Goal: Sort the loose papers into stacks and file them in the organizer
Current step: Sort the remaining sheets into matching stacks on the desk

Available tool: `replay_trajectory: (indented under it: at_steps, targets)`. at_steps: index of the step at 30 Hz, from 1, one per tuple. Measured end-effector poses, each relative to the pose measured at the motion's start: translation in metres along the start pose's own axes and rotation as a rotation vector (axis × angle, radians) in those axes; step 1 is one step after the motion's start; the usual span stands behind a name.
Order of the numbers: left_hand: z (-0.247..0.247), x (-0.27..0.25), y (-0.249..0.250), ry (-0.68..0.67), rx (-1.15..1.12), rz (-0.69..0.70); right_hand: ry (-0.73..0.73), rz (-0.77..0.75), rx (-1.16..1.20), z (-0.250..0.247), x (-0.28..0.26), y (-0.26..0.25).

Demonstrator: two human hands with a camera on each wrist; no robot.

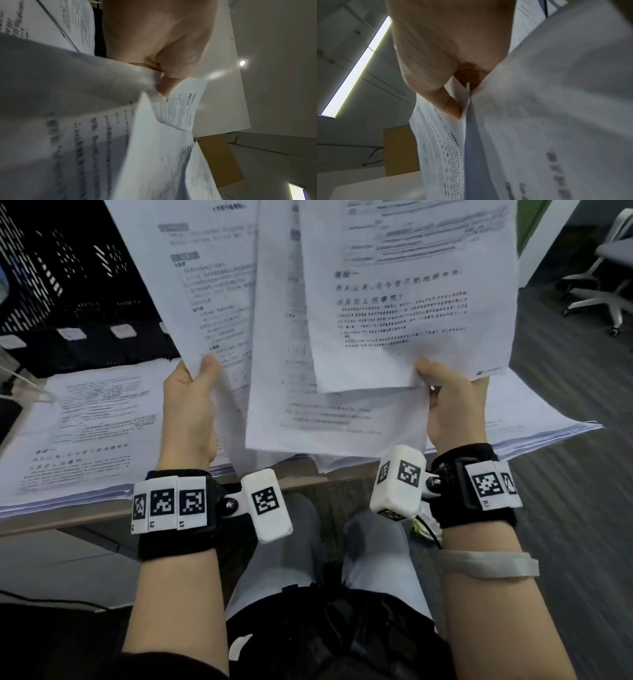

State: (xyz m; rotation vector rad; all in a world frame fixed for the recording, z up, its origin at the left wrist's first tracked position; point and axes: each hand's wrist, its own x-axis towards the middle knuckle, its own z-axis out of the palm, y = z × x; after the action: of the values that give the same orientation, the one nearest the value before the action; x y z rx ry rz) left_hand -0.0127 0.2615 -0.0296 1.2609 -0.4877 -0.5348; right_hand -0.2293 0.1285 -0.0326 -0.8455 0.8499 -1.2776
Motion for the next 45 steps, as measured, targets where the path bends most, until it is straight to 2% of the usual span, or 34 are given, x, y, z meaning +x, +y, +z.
replay_trajectory:
  at_steps: [8, 12, 15, 18, 23, 26, 29, 32, 34, 36, 37, 39, 41, 45]
  targets:
    - [0.007, -0.008, -0.001, -0.204, 0.053, -0.036, -0.067, -0.041, -0.112, 0.013, -0.001, 0.011]
    - [0.002, -0.008, -0.002, -0.235, 0.12, -0.029, -0.111, -0.046, -0.118, 0.014, 0.001, 0.014]
    - [0.001, -0.009, -0.002, -0.213, 0.139, -0.009, -0.164, -0.03, -0.118, 0.014, 0.004, 0.015]
    - [0.001, -0.008, -0.002, -0.119, 0.098, 0.023, -0.219, -0.001, -0.139, 0.016, 0.001, 0.02]
    - [0.0, -0.009, 0.0, -0.078, 0.05, 0.071, -0.292, 0.213, -0.175, 0.018, -0.008, 0.034]
    - [-0.003, -0.008, 0.002, -0.078, 0.022, 0.08, -0.331, 0.248, -0.177, 0.02, -0.012, 0.034]
    - [-0.008, -0.01, 0.002, -0.051, 0.032, 0.199, -0.346, 0.144, -0.205, 0.026, -0.017, 0.032]
    - [-0.016, -0.009, 0.002, 0.031, 0.071, 0.326, -0.386, 0.002, -0.27, 0.032, -0.024, 0.031]
    - [-0.023, -0.008, 0.0, 0.06, 0.14, 0.368, -0.408, -0.051, -0.301, 0.036, -0.028, 0.032]
    - [-0.028, -0.006, -0.001, 0.107, 0.244, 0.353, -0.413, -0.084, -0.311, 0.041, -0.032, 0.034]
    - [-0.029, -0.006, 0.0, 0.11, 0.263, 0.304, -0.405, -0.091, -0.317, 0.044, -0.034, 0.034]
    - [-0.031, -0.007, 0.002, 0.091, 0.176, 0.15, -0.4, -0.1, -0.321, 0.05, -0.037, 0.035]
    - [-0.036, -0.008, 0.004, 0.077, 0.132, 0.076, -0.417, -0.116, -0.325, 0.057, -0.04, 0.036]
    - [-0.045, -0.011, 0.007, 0.014, 0.212, 0.148, -0.473, -0.177, -0.355, 0.067, -0.047, 0.038]
